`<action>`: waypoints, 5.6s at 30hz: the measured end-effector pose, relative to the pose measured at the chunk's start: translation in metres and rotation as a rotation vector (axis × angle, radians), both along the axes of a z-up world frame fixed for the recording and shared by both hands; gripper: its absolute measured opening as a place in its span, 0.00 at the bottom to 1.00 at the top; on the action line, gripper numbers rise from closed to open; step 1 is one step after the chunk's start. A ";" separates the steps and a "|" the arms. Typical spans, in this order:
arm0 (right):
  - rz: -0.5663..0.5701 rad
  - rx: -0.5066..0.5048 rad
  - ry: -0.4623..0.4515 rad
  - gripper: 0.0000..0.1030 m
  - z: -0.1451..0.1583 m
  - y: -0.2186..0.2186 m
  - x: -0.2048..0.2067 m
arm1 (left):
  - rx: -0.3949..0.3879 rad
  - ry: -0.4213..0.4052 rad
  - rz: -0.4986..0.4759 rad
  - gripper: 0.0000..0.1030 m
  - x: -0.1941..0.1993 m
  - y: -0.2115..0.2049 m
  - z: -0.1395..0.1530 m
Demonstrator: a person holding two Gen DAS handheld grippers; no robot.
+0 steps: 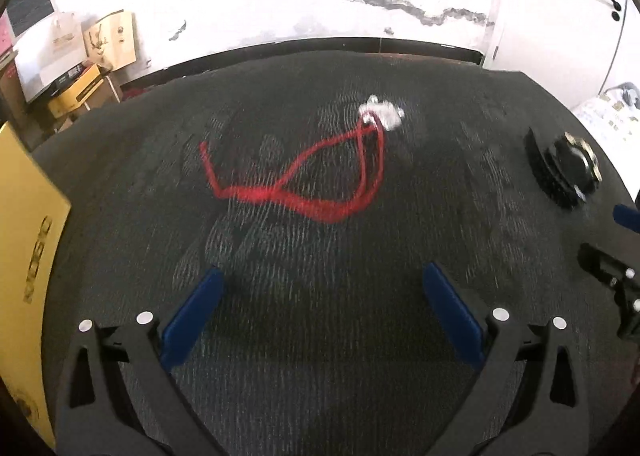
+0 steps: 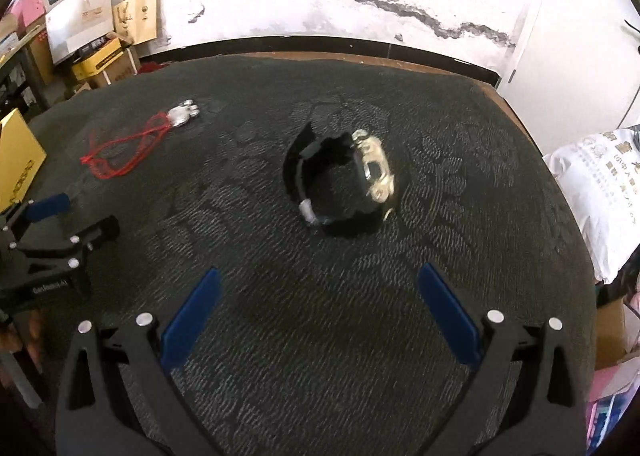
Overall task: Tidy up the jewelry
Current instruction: 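Grasp the red string necklace with the left tool while the right tool grasps the black watch, then carry the necklace and watch in both tools over the white box, then open both tools to drop the necklace and watch into the box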
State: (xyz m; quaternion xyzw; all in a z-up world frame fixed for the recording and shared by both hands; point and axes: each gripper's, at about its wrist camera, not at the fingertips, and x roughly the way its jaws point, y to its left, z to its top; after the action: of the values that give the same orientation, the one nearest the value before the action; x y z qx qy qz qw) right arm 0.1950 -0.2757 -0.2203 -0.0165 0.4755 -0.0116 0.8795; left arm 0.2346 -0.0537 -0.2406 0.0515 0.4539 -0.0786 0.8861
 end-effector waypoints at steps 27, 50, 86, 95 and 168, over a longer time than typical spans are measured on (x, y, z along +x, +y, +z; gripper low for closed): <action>0.064 0.047 -0.008 0.60 -0.012 -0.004 0.056 | 0.022 -0.047 -0.177 0.52 0.105 -0.050 0.006; 0.130 0.093 -0.062 0.53 0.044 0.028 0.018 | 0.049 -0.048 -0.127 0.32 -0.002 -0.013 0.060; 0.651 0.184 -0.117 0.53 0.241 0.406 -0.105 | 0.026 -0.095 0.432 0.32 -0.215 0.362 0.207; 0.678 0.128 -0.075 0.53 0.203 0.461 -0.049 | -0.069 -0.066 0.529 0.32 -0.181 0.398 0.171; 0.671 0.000 0.057 0.85 0.087 0.524 0.053 | -0.059 0.031 0.613 0.79 -0.103 0.396 0.092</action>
State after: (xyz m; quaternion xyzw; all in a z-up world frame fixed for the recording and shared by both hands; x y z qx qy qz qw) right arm 0.2480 0.2487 -0.1332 -0.1721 0.4679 0.2790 0.8207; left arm 0.1320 0.3420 -0.1486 -0.1150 0.4595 0.1785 0.8625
